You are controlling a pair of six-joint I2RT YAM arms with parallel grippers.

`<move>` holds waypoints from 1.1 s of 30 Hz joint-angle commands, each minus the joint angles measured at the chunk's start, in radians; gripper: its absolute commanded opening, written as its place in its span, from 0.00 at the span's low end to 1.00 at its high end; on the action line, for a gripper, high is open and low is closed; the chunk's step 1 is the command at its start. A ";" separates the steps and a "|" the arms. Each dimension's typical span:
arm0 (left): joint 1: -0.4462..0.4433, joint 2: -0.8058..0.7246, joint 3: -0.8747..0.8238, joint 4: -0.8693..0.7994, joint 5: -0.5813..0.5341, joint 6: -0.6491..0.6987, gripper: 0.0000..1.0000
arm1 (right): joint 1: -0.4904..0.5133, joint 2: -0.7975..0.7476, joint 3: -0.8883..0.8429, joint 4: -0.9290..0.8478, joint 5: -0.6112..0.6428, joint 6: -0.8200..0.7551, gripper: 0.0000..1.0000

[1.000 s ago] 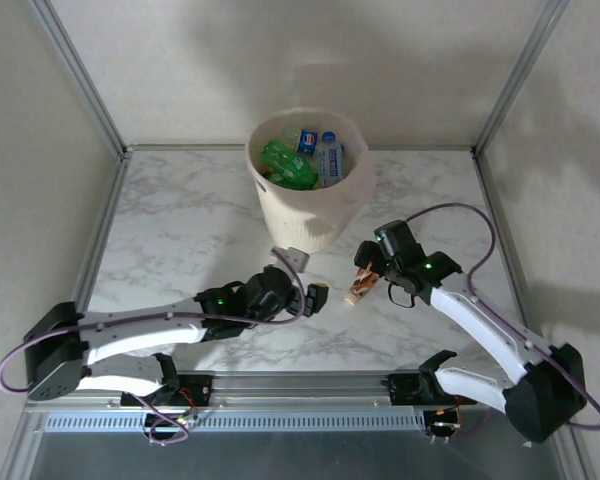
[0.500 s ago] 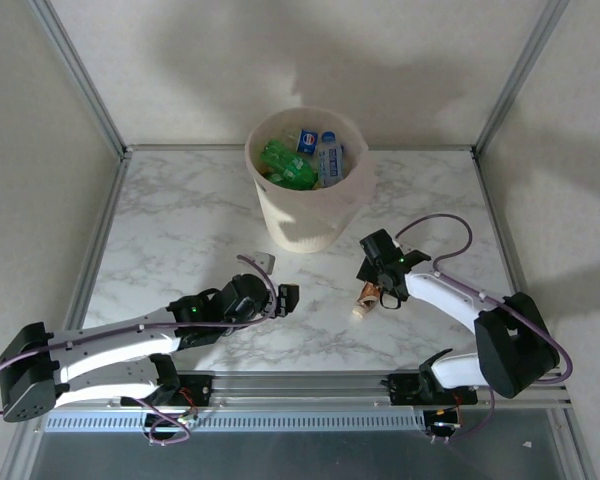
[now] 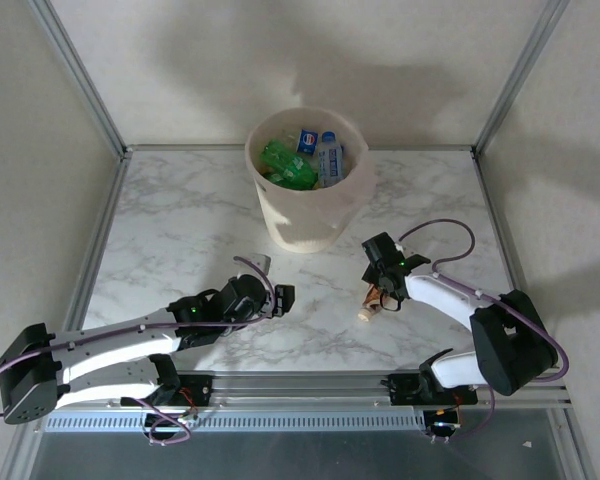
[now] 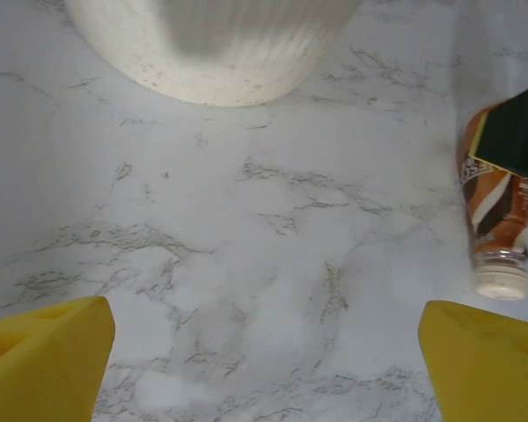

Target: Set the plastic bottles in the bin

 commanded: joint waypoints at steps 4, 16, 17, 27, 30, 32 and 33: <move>0.025 -0.003 -0.023 -0.021 -0.017 -0.031 0.89 | -0.006 0.001 -0.038 0.015 -0.005 -0.004 0.69; 0.042 0.002 -0.013 -0.046 -0.031 -0.040 0.89 | -0.006 -0.076 -0.025 -0.023 0.006 -0.008 0.61; 0.047 0.004 -0.013 -0.052 -0.041 -0.048 0.89 | -0.006 -0.098 -0.011 -0.041 0.014 -0.012 0.60; 0.153 0.026 0.000 -0.091 -0.063 -0.102 0.92 | -0.005 -0.339 0.424 -0.181 0.023 -0.180 0.57; 0.187 0.030 0.007 -0.089 -0.052 -0.111 0.94 | -0.004 -0.267 0.639 -0.176 -0.020 -0.258 0.58; 0.207 0.034 0.014 -0.093 -0.050 -0.119 0.95 | -0.004 -0.197 0.771 -0.162 -0.067 -0.304 0.58; 0.218 0.035 0.018 -0.095 -0.047 -0.122 0.95 | -0.004 -0.159 0.834 -0.152 -0.096 -0.329 0.58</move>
